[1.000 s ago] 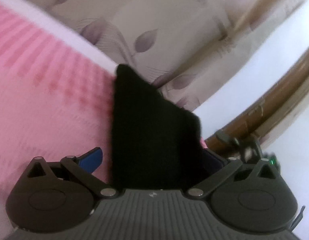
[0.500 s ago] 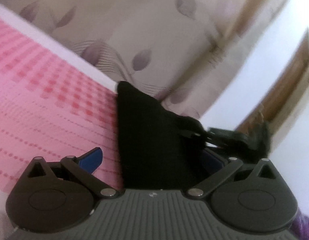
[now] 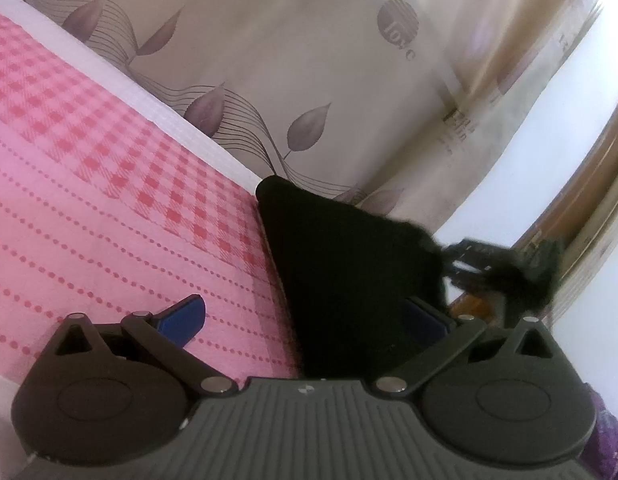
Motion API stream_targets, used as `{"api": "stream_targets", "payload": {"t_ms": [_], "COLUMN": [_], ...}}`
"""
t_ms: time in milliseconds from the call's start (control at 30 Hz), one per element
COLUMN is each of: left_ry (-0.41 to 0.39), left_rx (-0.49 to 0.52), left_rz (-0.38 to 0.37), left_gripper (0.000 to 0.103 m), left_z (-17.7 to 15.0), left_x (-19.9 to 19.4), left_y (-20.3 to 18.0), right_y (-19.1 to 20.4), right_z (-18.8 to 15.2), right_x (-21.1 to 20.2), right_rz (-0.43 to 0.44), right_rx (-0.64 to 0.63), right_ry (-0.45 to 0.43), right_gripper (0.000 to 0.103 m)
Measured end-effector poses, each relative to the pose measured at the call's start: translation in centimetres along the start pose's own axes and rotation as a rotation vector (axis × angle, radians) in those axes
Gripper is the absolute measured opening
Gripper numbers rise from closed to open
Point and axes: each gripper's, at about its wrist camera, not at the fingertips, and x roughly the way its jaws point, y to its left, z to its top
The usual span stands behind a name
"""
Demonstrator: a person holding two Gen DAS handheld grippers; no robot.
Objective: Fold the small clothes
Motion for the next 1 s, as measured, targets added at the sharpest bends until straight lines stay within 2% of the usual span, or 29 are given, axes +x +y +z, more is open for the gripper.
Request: {"api": "stream_targets", "payload": {"t_ms": [200, 267, 333, 433, 567, 700, 733, 767, 800, 900, 1000], "left_ry": [0.001, 0.002, 0.002, 0.004, 0.008, 0.011, 0.012, 0.011, 0.012, 0.012, 0.013], "left_rx": [0.004, 0.004, 0.005, 0.006, 0.007, 0.011, 0.012, 0.012, 0.014, 0.018, 0.020], "left_rz": [0.002, 0.003, 0.003, 0.004, 0.006, 0.009, 0.010, 0.011, 0.013, 0.018, 0.022], "left_gripper": [0.103, 0.103, 0.103, 0.103, 0.103, 0.103, 0.103, 0.103, 0.103, 0.103, 0.103], "left_z": [0.0, 0.0, 0.0, 0.0, 0.0, 0.0, 0.0, 0.0, 0.0, 0.0, 0.0], "left_x": [0.0, 0.0, 0.0, 0.0, 0.1, 0.1, 0.1, 0.1, 0.1, 0.0, 0.0], "left_y": [0.0, 0.0, 0.0, 0.0, 0.1, 0.1, 0.1, 0.0, 0.0, 0.1, 0.1], "right_y": [-4.0, -4.7, -6.0, -7.6, -5.6, -3.1, -2.5, -2.0, -1.9, -3.0, -3.7], "right_z": [-2.4, -3.1, -3.8, -5.5, -9.0, -13.0, -13.7, -14.6, -15.5, -17.4, -18.3], "right_x": [1.6, 2.0, 1.4, -2.1, -6.9, -8.5, -8.4, -8.4, -8.4, -9.4, -9.5], "right_rz": [-0.004, -0.029, 0.029, 0.137, 0.159, 0.146, 0.144, 0.135, 0.118, 0.142, 0.153], "right_rx": [0.106, 0.132, 0.221, 0.390, 0.291, 0.226, 0.219, 0.225, 0.247, 0.403, 0.432], "right_ry": [0.022, 0.023, 0.017, -0.062, -0.053, -0.004, 0.009, 0.016, 0.020, -0.008, 0.005], "right_gripper": [0.019, 0.019, 0.019, 0.021, 0.024, 0.024, 0.021, 0.012, 0.010, 0.009, 0.009]}}
